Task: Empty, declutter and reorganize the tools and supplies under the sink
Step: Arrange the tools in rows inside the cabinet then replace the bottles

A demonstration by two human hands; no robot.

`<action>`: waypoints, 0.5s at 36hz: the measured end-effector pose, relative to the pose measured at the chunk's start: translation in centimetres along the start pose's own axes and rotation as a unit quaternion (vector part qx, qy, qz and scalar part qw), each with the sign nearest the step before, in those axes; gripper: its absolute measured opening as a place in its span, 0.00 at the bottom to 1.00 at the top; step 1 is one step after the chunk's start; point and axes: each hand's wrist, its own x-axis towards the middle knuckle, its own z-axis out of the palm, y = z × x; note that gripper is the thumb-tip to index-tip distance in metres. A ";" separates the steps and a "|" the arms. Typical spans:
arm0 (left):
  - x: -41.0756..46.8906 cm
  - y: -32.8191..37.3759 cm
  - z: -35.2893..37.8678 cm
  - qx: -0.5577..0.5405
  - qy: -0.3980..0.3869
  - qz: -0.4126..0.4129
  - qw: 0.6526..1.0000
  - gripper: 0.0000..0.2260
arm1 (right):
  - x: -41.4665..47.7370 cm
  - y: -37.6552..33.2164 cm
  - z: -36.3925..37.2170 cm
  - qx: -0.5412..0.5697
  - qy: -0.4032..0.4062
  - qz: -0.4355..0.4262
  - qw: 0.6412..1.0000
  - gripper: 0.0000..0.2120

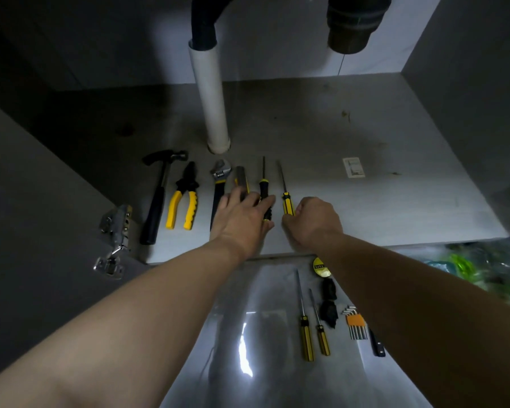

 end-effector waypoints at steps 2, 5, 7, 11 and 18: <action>0.0 -0.1 0.1 0.000 0.004 -0.003 1.000 0.25 | -0.1 0.1 0.3 -0.002 0.001 -0.007 1.000 0.12; 0.0 -0.3 0.2 -0.005 0.013 -0.008 1.000 0.26 | -0.1 0.2 0.7 0.003 0.013 -0.018 1.000 0.11; -0.1 -0.4 0.3 -0.010 0.017 -0.008 1.000 0.26 | -0.1 0.1 0.8 0.010 0.021 -0.025 0.999 0.11; -0.4 -0.5 0.6 -0.028 0.030 -0.022 0.999 0.27 | -0.1 0.1 1.2 0.019 0.028 -0.030 0.999 0.12; -0.5 -0.4 0.8 -0.039 0.038 -0.032 0.998 0.27 | 0.0 0.6 1.8 0.044 0.030 -0.026 0.998 0.12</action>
